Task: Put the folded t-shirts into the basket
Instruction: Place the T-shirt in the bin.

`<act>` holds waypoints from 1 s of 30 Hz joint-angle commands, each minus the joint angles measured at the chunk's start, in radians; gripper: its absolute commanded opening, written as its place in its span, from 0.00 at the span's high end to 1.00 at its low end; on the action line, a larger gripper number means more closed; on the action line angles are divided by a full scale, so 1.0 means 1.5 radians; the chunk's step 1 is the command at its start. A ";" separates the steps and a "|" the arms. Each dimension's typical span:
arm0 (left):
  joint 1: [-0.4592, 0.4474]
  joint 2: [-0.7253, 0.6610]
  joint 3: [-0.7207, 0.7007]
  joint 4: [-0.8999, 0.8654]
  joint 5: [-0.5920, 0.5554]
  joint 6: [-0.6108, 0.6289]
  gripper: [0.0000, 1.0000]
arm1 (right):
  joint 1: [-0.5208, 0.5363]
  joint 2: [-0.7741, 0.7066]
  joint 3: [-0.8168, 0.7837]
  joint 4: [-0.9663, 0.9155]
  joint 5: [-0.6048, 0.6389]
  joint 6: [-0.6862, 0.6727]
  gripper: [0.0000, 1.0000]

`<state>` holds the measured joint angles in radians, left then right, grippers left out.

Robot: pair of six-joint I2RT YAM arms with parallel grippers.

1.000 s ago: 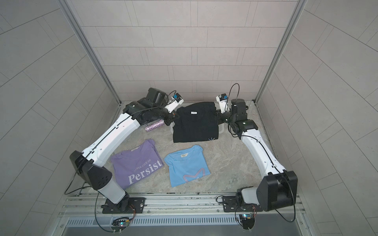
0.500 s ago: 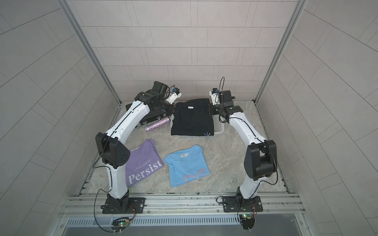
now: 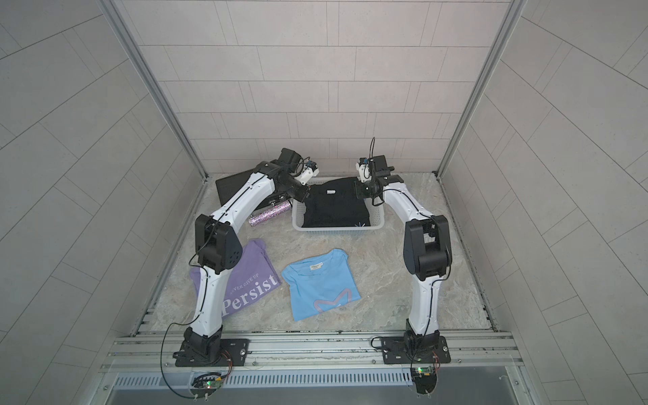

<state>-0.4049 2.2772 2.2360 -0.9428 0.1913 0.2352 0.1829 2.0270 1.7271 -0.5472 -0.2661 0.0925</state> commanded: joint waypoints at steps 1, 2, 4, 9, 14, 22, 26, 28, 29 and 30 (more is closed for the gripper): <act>0.005 0.032 0.031 -0.017 -0.003 0.004 1.00 | -0.005 0.031 0.022 -0.024 0.024 -0.024 1.00; 0.005 0.041 0.036 -0.021 -0.004 0.006 1.00 | -0.006 0.039 0.026 -0.026 0.028 -0.026 1.00; 0.005 0.057 0.049 -0.030 -0.007 0.005 1.00 | -0.008 0.054 0.035 -0.032 0.034 -0.032 1.00; 0.005 0.078 0.058 -0.026 -0.021 0.008 1.00 | -0.011 0.075 0.054 -0.041 0.048 -0.046 1.00; 0.005 0.087 0.057 0.008 -0.072 0.012 1.00 | -0.013 0.090 0.066 -0.034 0.057 -0.053 1.00; 0.004 0.104 0.056 0.053 -0.121 0.030 0.81 | -0.012 0.105 0.066 -0.014 0.103 -0.071 0.76; 0.003 0.106 0.051 0.077 -0.131 0.028 0.74 | -0.011 0.105 0.059 0.010 0.124 -0.080 0.69; 0.000 0.108 0.051 0.088 -0.144 0.031 0.68 | -0.011 0.106 0.059 0.017 0.131 -0.085 0.65; -0.002 0.112 0.052 0.093 -0.151 0.034 0.65 | -0.011 0.108 0.060 0.020 0.133 -0.086 0.64; -0.004 0.114 0.052 0.097 -0.157 0.037 0.63 | -0.010 0.111 0.062 0.021 0.134 -0.088 0.64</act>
<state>-0.4053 2.4294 2.3013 -0.8291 -0.0090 0.2764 0.1703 2.1696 1.8175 -0.5453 -0.1032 -0.0212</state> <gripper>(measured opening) 0.361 0.358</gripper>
